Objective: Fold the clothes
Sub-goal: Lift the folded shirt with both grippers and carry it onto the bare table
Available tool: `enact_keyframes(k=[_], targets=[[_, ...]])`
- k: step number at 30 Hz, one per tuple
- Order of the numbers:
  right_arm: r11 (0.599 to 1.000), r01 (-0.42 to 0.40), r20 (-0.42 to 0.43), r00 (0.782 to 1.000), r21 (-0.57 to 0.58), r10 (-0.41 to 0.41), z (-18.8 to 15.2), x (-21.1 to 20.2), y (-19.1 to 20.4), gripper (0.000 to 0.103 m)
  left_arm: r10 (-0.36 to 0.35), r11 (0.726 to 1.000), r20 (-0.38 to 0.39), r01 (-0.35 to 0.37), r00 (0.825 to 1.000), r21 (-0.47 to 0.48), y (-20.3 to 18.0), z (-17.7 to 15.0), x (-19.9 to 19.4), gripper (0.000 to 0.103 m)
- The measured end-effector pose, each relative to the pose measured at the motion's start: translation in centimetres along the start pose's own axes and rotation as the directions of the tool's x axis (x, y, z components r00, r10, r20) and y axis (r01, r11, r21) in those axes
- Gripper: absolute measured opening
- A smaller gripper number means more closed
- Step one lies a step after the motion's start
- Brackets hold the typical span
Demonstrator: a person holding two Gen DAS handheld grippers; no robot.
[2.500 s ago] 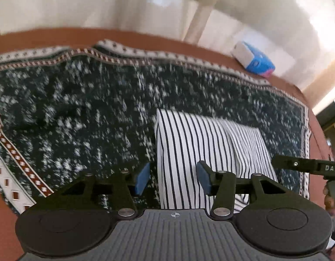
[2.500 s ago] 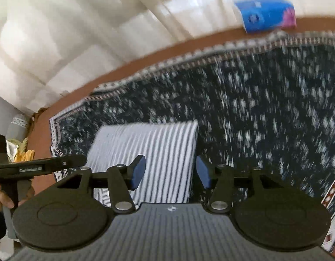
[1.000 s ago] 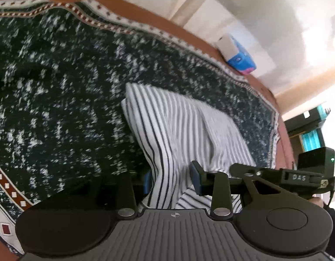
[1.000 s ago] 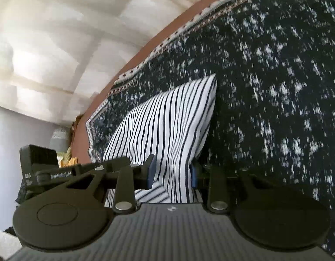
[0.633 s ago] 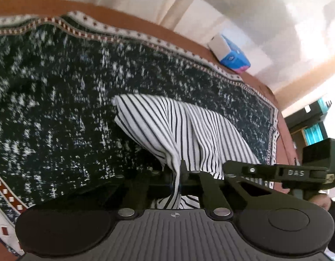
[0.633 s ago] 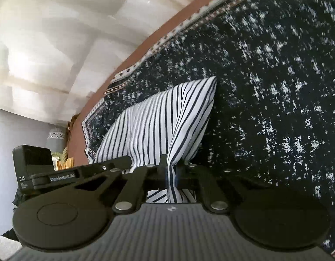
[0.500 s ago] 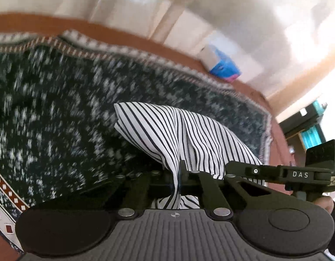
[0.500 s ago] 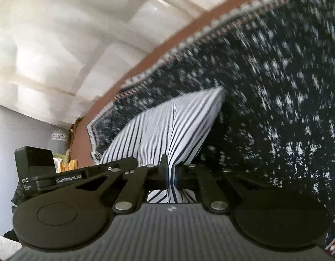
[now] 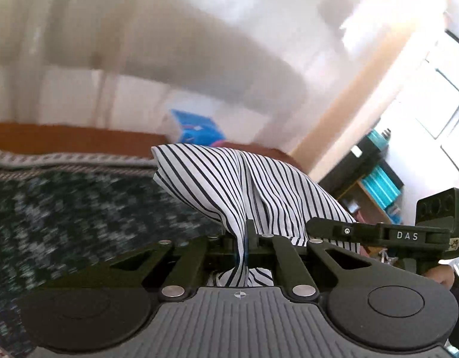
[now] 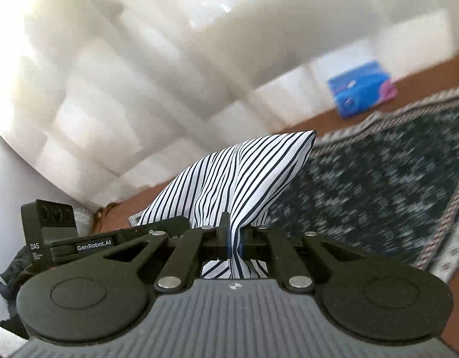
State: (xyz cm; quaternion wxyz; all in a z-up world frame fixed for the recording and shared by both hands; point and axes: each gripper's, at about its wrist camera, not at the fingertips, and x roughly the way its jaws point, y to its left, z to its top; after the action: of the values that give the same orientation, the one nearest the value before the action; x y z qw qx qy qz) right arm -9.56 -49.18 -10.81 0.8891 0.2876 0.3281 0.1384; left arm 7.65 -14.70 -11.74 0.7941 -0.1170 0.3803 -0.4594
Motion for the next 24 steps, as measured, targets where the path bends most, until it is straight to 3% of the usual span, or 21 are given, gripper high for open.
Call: enact_keyframes(k=[6, 14, 19, 24], targets=[[1.0, 0.011, 0.059, 0.998, -0.017, -0.01, 3.4, -4.9, -6.5, 0.005, 0.003, 0.999, 0.0, -0.003, 1.0, 0.051, -7.3, 1.4, 7.3, 0.0], [0.996, 0.004, 0.003, 1.0, -0.088, -0.003, 12.7, -8.9, -21.2, 0.005, 0.069, 0.997, -0.01, -0.069, 0.998, 0.017, -17.3, 2.5, 22.7, 0.0], [0.986, 0.061, -0.043, 0.997, -0.158, -0.068, 19.1, -9.6, -27.4, 0.005, 0.108, 0.994, -0.013, -0.108, 0.994, 0.0, -21.4, 4.6, 31.0, 0.0], [0.983, 0.087, -0.057, 0.994, -0.162, -0.098, 24.1, -8.1, -33.5, 0.006, 0.162, 0.987, -0.012, -0.162, 0.987, -0.01, -22.1, 7.0, 38.0, 0.0]])
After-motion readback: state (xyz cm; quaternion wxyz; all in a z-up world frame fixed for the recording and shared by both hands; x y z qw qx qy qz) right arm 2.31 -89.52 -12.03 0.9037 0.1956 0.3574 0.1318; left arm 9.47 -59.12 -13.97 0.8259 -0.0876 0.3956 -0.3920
